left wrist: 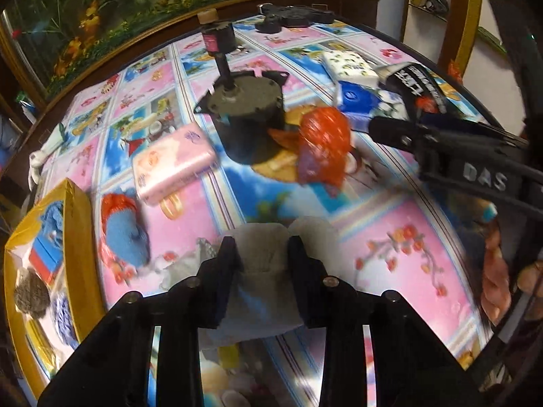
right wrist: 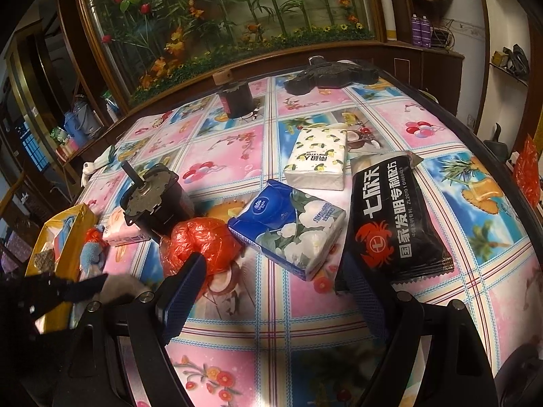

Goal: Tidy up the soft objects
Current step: 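Grasp the white cloth with the left tool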

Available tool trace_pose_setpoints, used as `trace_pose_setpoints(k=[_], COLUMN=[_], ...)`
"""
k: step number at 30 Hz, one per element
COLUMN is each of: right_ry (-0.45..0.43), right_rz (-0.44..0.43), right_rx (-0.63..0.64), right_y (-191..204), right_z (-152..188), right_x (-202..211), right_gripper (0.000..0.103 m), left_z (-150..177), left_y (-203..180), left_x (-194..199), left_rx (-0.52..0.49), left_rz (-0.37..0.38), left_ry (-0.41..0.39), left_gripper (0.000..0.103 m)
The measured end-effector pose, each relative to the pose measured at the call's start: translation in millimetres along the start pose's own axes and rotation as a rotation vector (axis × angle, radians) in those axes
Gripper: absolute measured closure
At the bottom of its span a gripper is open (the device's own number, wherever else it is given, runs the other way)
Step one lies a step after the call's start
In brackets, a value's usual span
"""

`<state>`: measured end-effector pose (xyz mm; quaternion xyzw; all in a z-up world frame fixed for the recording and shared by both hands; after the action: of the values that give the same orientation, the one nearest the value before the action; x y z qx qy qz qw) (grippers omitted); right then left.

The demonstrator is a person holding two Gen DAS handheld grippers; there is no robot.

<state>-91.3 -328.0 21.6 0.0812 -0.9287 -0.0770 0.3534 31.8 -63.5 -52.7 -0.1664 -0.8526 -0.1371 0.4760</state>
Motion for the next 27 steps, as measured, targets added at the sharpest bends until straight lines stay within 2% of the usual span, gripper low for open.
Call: trace_pose_setpoints(k=[13, 17, 23, 24, 27], right_ry=[0.02, 0.02, 0.023, 0.023, 0.026], right_rz=[-0.027, -0.025, -0.026, -0.026, -0.025], right_rx=[-0.013, -0.014, -0.014, -0.015, -0.013], right_y=[1, 1, 1, 1, 1], right_z=[2, 3, 4, 4, 4], right_x=[-2, -2, -1, -1, -2], right_gripper=[0.02, 0.02, 0.02, 0.02, 0.02], left_z=[41, 40, 38, 37, 36], left_y=[-21, -19, -21, -21, -20], left_x=[27, 30, 34, 35, 39], left_rx=[0.044, 0.061, 0.028, 0.023, 0.007], left_rz=[0.106, 0.109, 0.08, 0.082, 0.077], left_ry=[0.04, 0.025, -0.017, -0.028, -0.059], left_gripper=[0.074, 0.07, 0.066, 0.065, 0.051])
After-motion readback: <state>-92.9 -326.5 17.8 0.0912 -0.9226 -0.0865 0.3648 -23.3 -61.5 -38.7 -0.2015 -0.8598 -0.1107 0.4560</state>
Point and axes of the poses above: each gripper's, at about its wrist camera, not at the fingertips, and x roughly against the way its jaws point, y to its left, z to its underside, the point moved 9 cm from there along -x, roughly the way its jaws point, and after that the axes turned 6 degrees about x, right-handed, at the moved point
